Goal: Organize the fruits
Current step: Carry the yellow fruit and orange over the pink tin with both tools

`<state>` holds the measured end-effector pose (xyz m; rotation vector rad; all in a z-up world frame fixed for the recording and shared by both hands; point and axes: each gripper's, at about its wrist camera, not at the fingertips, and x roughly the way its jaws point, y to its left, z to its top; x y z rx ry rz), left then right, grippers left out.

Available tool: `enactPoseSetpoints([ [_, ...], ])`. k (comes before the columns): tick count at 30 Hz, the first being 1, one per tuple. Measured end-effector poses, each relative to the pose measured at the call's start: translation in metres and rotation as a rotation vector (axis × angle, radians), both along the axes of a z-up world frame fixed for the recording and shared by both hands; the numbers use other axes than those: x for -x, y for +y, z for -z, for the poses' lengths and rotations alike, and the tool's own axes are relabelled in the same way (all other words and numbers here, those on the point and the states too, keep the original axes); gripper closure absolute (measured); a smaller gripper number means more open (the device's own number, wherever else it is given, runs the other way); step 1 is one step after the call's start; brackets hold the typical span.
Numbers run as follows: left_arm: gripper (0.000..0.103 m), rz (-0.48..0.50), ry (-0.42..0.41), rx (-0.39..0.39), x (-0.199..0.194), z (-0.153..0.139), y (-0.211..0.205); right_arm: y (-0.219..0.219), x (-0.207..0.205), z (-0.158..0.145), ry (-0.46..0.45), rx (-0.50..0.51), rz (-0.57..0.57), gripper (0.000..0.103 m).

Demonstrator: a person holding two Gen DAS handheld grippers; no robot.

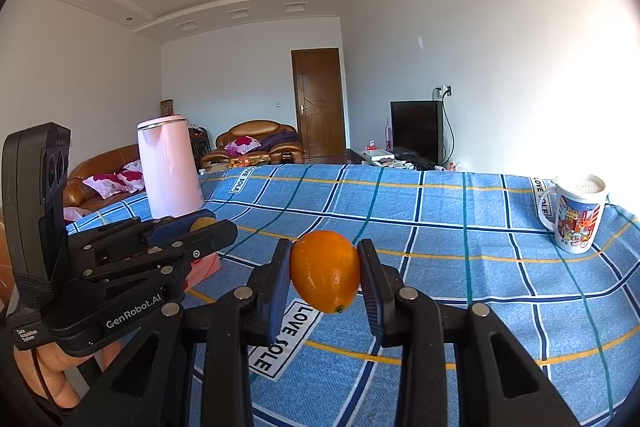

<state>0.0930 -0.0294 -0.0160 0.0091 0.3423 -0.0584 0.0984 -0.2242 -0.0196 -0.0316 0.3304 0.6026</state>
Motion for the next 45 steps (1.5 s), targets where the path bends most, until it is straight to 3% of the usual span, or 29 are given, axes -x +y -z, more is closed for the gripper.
enactPoseSetpoints([
  [25, 0.076, -0.149, 0.019, 0.004, 0.068, -0.016, 0.084, 0.094, 0.032, -0.029, -0.012, 0.004, -0.236, 0.068],
  [45, 0.076, -0.304, 0.089, 0.041, 0.102, -0.001, 0.176, 0.192, 0.051, -0.019, 0.031, 0.064, -0.427, 0.068],
])
